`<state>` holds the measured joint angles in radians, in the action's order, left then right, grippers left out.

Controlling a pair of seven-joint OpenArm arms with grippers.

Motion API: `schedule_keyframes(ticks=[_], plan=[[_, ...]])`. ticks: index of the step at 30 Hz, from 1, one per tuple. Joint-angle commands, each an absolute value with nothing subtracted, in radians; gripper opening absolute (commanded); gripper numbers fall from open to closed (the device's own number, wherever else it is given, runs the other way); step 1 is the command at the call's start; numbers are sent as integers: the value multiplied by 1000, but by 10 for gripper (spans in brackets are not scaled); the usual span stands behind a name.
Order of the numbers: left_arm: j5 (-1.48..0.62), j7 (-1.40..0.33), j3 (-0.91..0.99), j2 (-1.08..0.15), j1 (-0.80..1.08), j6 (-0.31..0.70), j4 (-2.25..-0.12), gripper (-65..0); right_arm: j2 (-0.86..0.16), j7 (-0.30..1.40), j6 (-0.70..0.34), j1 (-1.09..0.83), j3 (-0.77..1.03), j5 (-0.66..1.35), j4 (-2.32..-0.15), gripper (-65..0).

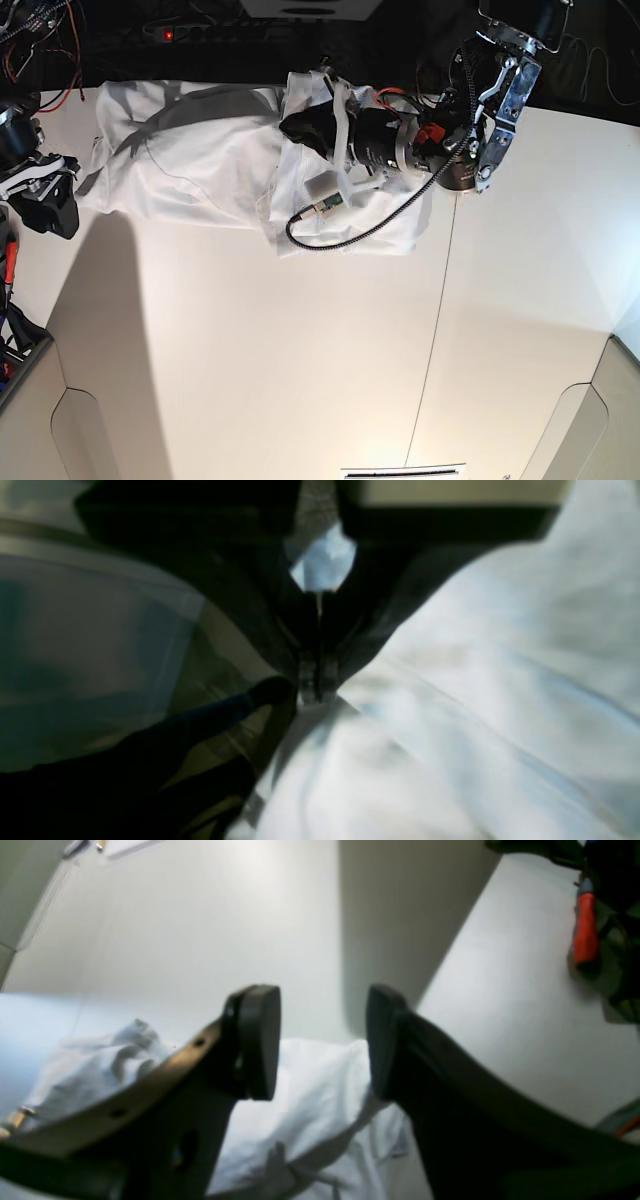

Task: Layout the t-shirt on the table in an organized manner, then fold the t-shirt properly
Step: 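Press and smooth the folded bundle with the left gripper, then grasp the folded end of the shirt bundle with the left gripper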

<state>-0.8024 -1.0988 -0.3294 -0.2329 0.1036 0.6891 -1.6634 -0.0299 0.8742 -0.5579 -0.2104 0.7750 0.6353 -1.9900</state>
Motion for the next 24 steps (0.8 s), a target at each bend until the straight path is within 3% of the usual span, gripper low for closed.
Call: schedule_keyframes(ticks=[1,3,4,6,8,10,13,19,24], plan=[[-851,-1078,-297,-236,86,698,-1683,-650,-39,833,-564,-206,785,627,-2009,-377],[-891,-1081,-237,-236,81,698,-1683,-650,-44,810,-561,-206,799,583,-2008,-320],[-905,-1081,-204,-236,80,698,-1683,-599,-55,810,-550,-206,804,572,-2007,-275],[-931,-1080,-139,-236,80,698,-1683,-437,-88,811,-524,-208,807,544,-2000,-213],[-939,-1076,-80,-236,80,698,-1683,-362,-120,811,-466,-209,807,511,-1985,-207],[-939,-1065,-29,-236,80,698,-1683,-360,-147,811,-408,-209,807,500,-1948,-207],[-939,-1065,21,-236,74,698,-1683,-361,-175,840,-410,-208,807,537,-1845,-207],[-941,-1064,42,-236,66,698,-1683,-361,-216,978,-561,-208,807,783,-1576,-207],[-940,-1057,42,-236,66,698,-1683,-361,-242,986,-595,-208,803,881,-1404,-207]])
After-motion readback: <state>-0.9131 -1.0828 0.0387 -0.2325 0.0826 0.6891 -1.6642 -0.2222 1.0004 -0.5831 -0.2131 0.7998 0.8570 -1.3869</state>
